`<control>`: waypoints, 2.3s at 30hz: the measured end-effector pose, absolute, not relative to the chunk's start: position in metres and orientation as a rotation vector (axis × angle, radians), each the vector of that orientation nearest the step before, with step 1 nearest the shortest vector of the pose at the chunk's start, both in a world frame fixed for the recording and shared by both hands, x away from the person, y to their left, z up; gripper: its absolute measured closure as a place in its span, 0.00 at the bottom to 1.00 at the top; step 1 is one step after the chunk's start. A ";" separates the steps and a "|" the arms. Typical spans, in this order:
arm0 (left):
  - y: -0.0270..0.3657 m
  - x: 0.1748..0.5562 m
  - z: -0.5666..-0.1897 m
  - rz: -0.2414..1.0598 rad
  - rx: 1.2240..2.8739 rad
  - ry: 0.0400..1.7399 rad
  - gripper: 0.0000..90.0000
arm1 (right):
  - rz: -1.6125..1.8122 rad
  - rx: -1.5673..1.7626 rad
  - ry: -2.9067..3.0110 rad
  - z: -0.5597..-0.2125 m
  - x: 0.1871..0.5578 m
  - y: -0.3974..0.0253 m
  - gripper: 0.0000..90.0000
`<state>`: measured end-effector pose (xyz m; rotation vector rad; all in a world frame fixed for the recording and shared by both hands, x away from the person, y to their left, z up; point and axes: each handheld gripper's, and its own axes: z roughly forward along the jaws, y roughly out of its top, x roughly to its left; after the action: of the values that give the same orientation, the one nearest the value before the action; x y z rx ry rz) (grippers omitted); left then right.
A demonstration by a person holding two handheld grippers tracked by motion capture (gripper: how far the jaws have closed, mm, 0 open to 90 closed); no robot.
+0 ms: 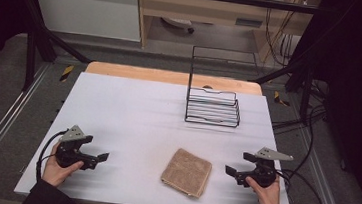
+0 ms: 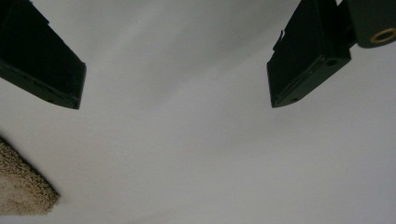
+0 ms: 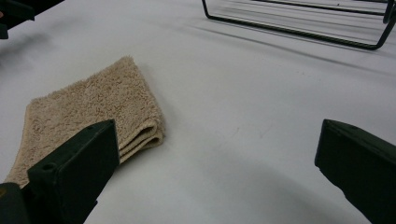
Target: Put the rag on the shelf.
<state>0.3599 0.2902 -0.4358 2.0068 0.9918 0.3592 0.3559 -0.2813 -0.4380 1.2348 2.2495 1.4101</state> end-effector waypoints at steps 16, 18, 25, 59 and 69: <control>0.278 0.359 -0.435 0.337 2.026 0.975 0.05 | 1.391 1.240 2.262 -0.440 0.356 -0.279 0.01; 0.275 0.359 -0.435 0.334 2.028 0.974 0.05 | 1.386 1.235 2.261 -0.441 0.356 -0.278 0.01; 0.264 0.359 -0.437 0.325 2.053 0.964 0.05 | 1.382 1.235 2.262 -0.442 0.356 -0.277 0.01; 0.166 0.350 -0.425 0.221 2.122 0.885 0.12 | 1.382 1.232 2.261 -0.443 0.356 -0.272 0.01; 0.128 0.347 -0.426 0.186 2.161 0.839 0.23 | 1.383 1.232 2.261 -0.443 0.356 -0.271 0.01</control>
<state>0.3471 0.1275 -0.4259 2.1605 0.8391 0.1856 0.3556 -0.2714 -0.4430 1.2323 2.2612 1.3832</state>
